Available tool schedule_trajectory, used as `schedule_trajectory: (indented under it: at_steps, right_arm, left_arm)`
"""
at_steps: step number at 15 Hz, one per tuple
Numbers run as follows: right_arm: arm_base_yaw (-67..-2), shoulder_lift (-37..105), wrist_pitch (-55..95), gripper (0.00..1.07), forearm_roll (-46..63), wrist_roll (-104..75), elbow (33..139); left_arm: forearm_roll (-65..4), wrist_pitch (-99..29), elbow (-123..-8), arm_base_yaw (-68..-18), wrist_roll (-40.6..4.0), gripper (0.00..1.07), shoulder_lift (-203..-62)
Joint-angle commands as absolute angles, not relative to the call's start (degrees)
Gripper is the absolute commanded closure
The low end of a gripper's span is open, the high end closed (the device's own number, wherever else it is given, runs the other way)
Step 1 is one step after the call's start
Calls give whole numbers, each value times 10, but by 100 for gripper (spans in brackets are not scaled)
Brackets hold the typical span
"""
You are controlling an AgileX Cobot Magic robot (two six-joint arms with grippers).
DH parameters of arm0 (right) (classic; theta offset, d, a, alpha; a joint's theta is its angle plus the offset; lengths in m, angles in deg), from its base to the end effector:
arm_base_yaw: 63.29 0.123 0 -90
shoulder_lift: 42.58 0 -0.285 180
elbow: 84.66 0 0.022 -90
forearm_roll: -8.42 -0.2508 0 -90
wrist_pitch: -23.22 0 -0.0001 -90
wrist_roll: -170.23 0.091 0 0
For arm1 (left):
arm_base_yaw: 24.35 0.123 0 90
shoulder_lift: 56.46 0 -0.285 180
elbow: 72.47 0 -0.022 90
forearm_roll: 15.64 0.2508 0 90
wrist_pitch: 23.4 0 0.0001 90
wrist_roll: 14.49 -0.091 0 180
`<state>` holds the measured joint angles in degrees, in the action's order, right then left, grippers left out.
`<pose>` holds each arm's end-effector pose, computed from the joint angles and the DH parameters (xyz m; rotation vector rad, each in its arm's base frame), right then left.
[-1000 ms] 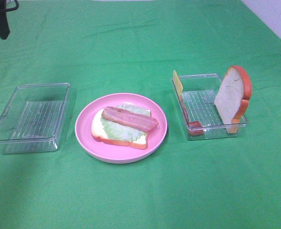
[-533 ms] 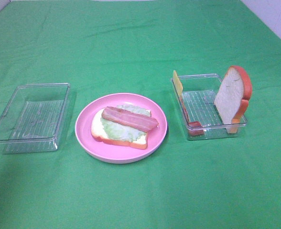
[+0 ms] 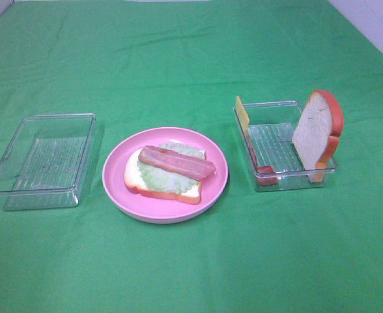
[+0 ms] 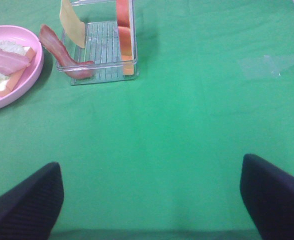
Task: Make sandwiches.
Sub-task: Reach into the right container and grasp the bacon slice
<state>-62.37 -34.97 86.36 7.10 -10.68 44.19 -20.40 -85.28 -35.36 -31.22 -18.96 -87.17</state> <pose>-0.0023 0.0018 0.2615 -0.0350 2.1272 0.0281 0.0476 -0.0124 0.3257 0.2182 2.2526 -0.1260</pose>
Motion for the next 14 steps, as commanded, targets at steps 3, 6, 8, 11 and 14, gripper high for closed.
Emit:
schedule_trajectory:
  at_steps: [3, 6, 8, 11, 14]
  right_arm:
    - [-625, -364, 864, 15, 70, -109, 440]
    - [-625, -364, 864, 15, 70, -109, 440]
    - [-625, -365, 864, 15, 70, -109, 440]
    - [-625, -364, 864, 15, 70, -109, 440]
    - [-625, -364, 864, 15, 70, -109, 440]
  left_arm:
    - [-229, -833, -277, -313, -201, 6, -727]
    - [-230, -853, -248, -313, -199, 7, -635]
    - [-228, -853, -248, -313, -195, 8, -632]
    - [-224, -852, -248, -313, -187, 8, -632]
    - [-224, -852, -248, -304, -187, 8, -632]
